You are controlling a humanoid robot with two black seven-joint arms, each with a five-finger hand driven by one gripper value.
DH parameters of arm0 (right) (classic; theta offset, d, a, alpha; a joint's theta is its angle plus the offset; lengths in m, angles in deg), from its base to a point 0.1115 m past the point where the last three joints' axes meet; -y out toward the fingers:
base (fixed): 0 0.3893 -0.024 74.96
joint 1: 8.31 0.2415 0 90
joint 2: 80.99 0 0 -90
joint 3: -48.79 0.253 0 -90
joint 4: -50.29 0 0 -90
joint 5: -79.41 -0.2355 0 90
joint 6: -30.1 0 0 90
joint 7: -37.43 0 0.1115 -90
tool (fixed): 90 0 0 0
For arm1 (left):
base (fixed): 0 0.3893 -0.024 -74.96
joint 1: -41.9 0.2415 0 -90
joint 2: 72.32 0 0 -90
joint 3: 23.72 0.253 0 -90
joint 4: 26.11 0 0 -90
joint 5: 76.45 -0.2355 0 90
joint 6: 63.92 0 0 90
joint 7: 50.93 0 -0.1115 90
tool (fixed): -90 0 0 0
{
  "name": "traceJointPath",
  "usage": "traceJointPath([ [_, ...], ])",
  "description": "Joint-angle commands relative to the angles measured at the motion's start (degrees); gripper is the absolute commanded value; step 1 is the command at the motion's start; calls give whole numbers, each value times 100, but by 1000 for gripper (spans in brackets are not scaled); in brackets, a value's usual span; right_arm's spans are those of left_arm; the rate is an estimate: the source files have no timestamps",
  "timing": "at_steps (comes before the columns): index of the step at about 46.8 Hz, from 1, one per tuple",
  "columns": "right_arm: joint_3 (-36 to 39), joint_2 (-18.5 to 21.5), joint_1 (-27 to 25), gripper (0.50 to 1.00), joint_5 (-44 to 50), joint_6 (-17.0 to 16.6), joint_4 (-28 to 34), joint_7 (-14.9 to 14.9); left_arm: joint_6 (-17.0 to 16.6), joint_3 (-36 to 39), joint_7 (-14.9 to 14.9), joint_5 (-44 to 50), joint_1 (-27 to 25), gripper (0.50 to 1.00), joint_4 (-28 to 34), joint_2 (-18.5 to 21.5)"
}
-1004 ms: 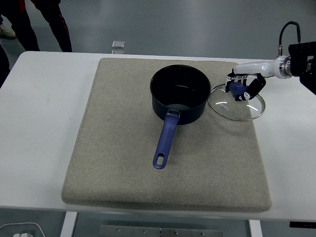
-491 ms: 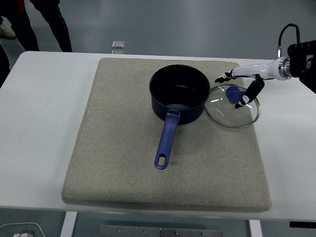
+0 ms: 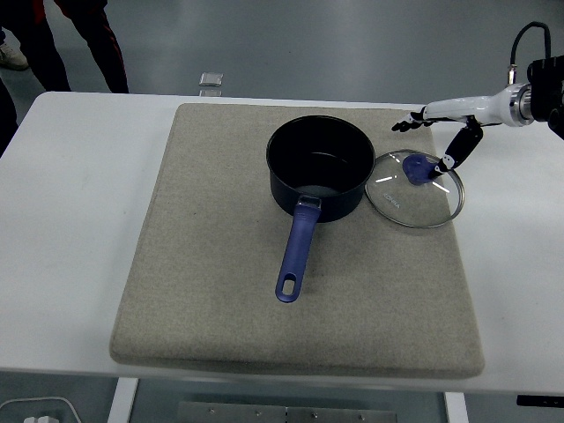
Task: Lift the pot lid and place it to the right of the pot.
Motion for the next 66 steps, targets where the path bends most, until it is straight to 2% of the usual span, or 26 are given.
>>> traceJointPath([
  [1, -3, -100, 125, 946, 3, 4, 16, 0, 0, 0, 1, 0, 0, 1000, 0, 0],
  [9, 24, -188, 398, 946, -24, 5, 33, 0, 0, 0, 1, 0, 0, 1000, 0, 0],
  [15, 199, -214, 451, 946, -251, 154, 130, 0, 0, 0, 1, 0, 0, 1000, 0, 0],
  [22, 454, -197, 433, 946, -1262, 593, 534, 0, 0, 0, 1, 0, 0, 1000, 0, 0],
  [30, 604, -206, 433, 944, -2677, 1190, 596, 0, 0, 0, 1, 0, 0, 1000, 0, 0],
  [43, 648, -214, 398, 944, -5207, 1656, 930, 0, 0, 0, 1, 0, 0, 1000, 0, 0],
  [51, 657, -136, 319, 944, -6334, 1947, 921, 476, 0, 0, 1, 0, 0, 1000, 0, 0],
  [58, 735, -91, 11, 944, -6650, 2131, 903, 643, 0, 0, 1, 0, 0, 1000, 0, 0],
  [66, 1113, -21, -366, 944, -7046, 2158, 886, 1337, 0, 0, 1, 0, 0, 1000, 0, 0],
])
